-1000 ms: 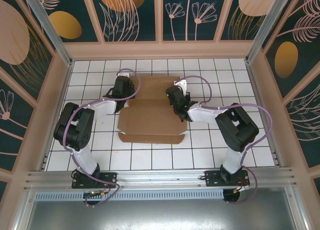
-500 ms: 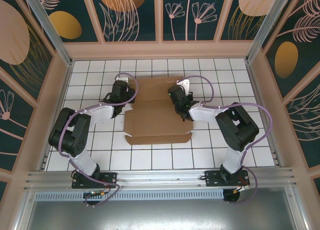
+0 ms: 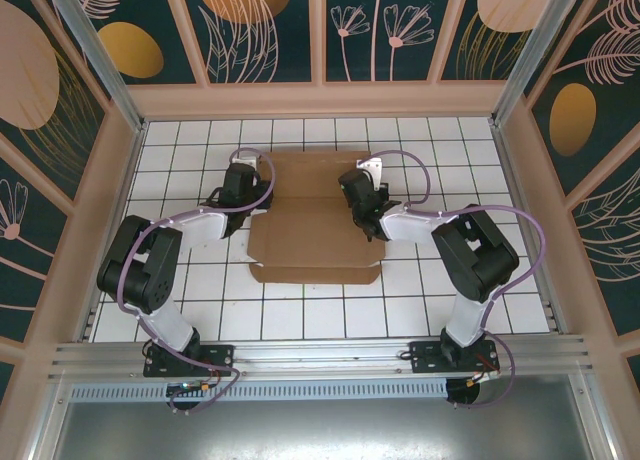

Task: Fold the paper box

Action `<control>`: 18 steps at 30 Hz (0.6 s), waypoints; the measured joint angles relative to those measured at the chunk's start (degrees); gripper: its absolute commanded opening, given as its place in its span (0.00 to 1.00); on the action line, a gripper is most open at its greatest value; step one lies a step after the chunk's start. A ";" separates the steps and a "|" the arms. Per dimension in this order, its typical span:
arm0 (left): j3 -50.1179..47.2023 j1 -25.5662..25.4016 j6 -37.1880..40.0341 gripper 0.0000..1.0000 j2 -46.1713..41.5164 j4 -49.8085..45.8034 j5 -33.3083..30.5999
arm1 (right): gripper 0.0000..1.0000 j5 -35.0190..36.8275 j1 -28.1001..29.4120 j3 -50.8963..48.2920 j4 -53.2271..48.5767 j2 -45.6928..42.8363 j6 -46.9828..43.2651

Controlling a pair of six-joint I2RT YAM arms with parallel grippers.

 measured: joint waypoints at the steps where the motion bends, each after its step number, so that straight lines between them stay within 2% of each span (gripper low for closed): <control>1: 0.13 0.00 -0.02 0.39 0.31 0.04 0.13 | 0.00 0.00 0.00 0.00 0.00 0.00 0.00; 3: 0.57 0.00 -0.17 0.35 1.33 0.00 0.44 | 0.00 -0.17 0.00 0.00 0.00 0.00 0.00; 8: 3.50 -0.07 -0.33 0.12 3.89 -0.17 0.90 | 0.00 -0.70 0.07 0.00 0.00 0.00 0.02; 12: 5.64 -0.11 0.04 0.01 5.22 -1.31 -0.55 | 0.00 -0.85 0.35 0.02 0.46 -0.02 0.00; 18: 7.23 -1.25 -0.22 0.00 5.86 -3.63 -5.88 | 0.00 -0.52 1.38 0.07 0.42 -0.02 0.02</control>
